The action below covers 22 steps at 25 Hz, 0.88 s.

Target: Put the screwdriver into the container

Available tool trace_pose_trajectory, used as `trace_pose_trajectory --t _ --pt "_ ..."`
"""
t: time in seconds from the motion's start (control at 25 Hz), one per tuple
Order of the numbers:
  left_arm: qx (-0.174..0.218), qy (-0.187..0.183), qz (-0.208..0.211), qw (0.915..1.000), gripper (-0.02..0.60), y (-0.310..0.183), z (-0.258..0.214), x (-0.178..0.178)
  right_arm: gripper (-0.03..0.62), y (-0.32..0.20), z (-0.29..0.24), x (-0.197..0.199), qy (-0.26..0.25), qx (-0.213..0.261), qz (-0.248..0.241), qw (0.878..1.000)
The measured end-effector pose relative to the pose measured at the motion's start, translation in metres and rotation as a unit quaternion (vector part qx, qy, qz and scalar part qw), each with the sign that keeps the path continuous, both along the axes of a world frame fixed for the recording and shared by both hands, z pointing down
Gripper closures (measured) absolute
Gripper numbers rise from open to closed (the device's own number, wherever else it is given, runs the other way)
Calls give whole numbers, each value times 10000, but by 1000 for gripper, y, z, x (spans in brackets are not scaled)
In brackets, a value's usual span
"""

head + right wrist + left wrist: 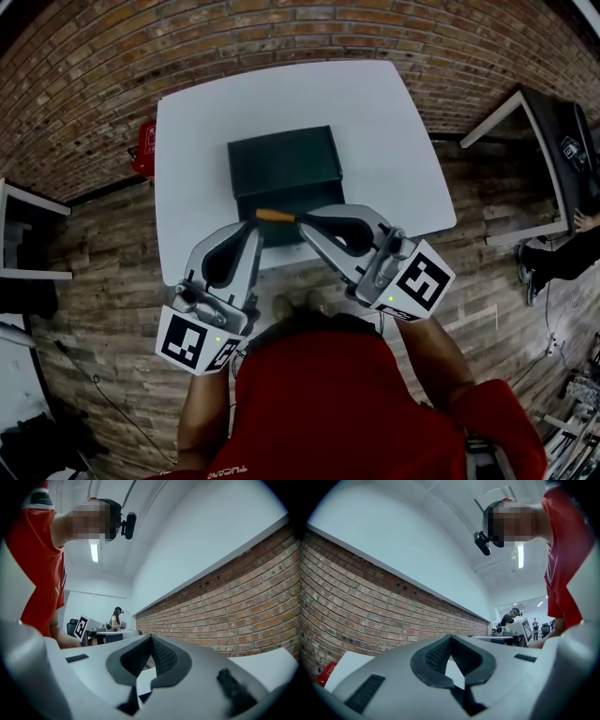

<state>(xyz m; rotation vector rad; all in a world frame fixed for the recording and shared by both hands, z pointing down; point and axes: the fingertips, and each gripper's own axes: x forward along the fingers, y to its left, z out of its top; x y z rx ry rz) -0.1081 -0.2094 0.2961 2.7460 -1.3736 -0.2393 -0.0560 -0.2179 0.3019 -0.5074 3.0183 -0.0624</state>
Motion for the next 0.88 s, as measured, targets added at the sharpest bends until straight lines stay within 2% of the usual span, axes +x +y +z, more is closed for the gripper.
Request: trace_pose_trajectory --t 0.88 --pt "57 -90 110 9999 569 8 -3 1 563 11 -7 -9 -125 56 -66 9999"
